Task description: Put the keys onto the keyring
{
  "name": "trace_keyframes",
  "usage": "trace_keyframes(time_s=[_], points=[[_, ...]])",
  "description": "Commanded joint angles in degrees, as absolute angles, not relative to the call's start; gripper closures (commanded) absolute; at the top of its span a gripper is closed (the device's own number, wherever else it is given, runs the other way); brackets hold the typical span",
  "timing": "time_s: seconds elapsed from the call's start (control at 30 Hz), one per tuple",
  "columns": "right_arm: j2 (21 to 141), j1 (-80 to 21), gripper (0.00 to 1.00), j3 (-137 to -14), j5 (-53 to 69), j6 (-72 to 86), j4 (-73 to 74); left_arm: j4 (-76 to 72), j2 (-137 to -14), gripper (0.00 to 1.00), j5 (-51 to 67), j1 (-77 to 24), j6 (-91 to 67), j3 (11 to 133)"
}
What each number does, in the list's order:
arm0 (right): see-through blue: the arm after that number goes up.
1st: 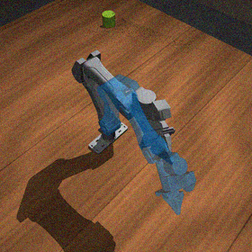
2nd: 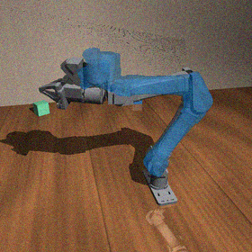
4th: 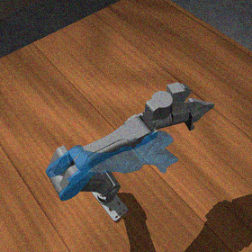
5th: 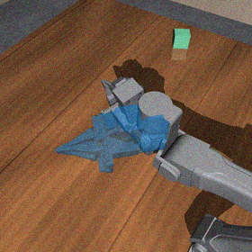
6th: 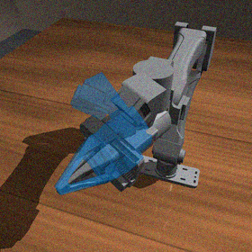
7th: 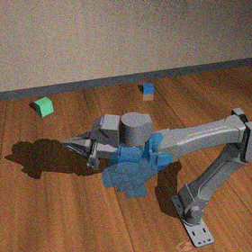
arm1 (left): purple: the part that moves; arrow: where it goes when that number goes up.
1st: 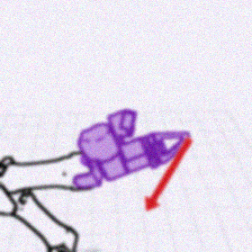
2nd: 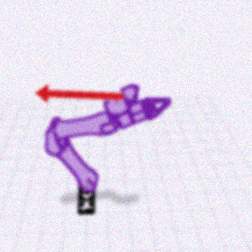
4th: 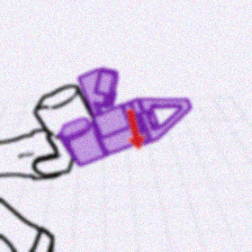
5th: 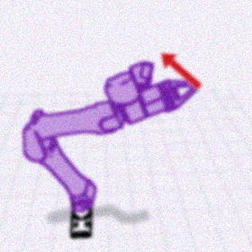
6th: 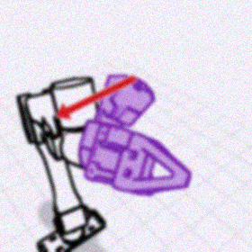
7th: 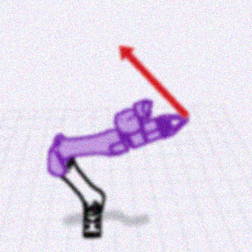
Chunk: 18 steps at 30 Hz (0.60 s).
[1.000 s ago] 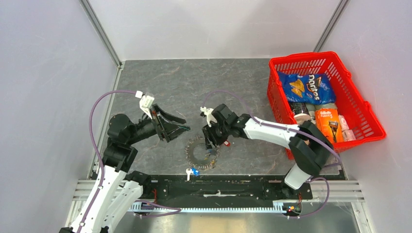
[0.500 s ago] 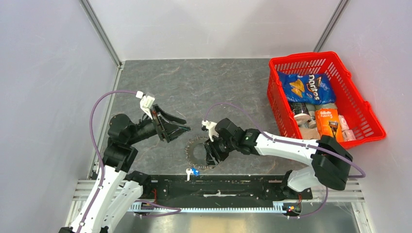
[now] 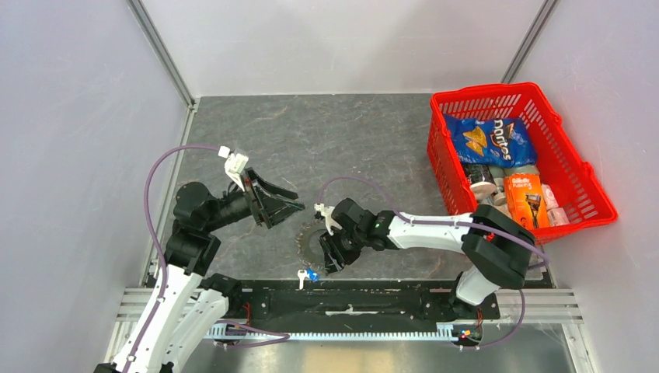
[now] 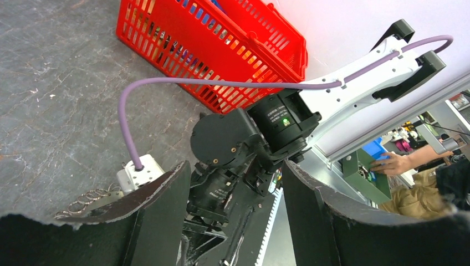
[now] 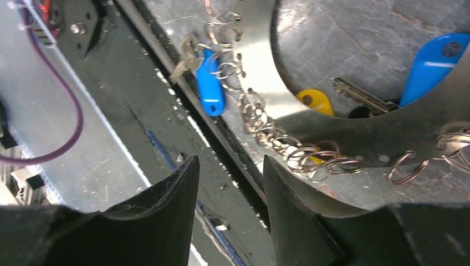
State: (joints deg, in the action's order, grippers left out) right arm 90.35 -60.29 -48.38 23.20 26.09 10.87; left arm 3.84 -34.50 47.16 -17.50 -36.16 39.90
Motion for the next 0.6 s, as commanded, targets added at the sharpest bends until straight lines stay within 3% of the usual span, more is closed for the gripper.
trace_keyframes(time_s=[0.0,0.23,0.57], points=[[92.7,-60.5,0.46,-51.5,17.7,26.6,12.2,3.9,-34.7,0.32,48.2,-17.7,-33.8,40.0],[96.2,-58.7,0.45,-55.3,7.9,26.6,15.6,4.5,-34.9,0.32,48.1,-17.7,-33.2,40.2],[109.6,-57.8,0.44,-70.6,10.9,26.2,10.4,5.9,-35.2,0.32,47.4,-17.8,-32.3,40.8]])
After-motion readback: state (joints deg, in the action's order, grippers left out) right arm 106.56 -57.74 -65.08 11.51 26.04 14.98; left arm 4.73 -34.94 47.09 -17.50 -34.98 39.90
